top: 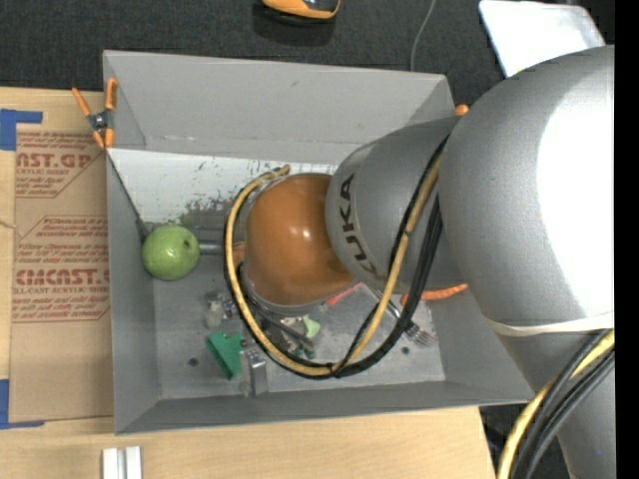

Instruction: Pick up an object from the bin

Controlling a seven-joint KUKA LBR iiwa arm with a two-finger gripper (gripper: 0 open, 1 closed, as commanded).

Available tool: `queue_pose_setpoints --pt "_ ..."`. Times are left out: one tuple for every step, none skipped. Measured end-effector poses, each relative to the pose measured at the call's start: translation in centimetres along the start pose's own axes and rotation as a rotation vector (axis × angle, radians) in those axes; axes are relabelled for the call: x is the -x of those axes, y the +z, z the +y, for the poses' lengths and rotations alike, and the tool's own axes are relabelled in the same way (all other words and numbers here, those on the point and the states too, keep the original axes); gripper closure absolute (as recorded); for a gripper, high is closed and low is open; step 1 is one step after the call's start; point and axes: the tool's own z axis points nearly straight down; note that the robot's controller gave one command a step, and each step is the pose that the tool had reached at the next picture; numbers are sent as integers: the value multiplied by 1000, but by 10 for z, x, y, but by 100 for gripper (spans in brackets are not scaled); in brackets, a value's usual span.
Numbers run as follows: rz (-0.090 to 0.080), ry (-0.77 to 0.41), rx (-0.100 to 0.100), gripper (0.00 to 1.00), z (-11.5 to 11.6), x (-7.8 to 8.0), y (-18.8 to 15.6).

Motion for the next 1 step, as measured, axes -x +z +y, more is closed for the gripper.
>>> queue_pose_setpoints --pt "-4 -542 2 100 -13 -2 7"
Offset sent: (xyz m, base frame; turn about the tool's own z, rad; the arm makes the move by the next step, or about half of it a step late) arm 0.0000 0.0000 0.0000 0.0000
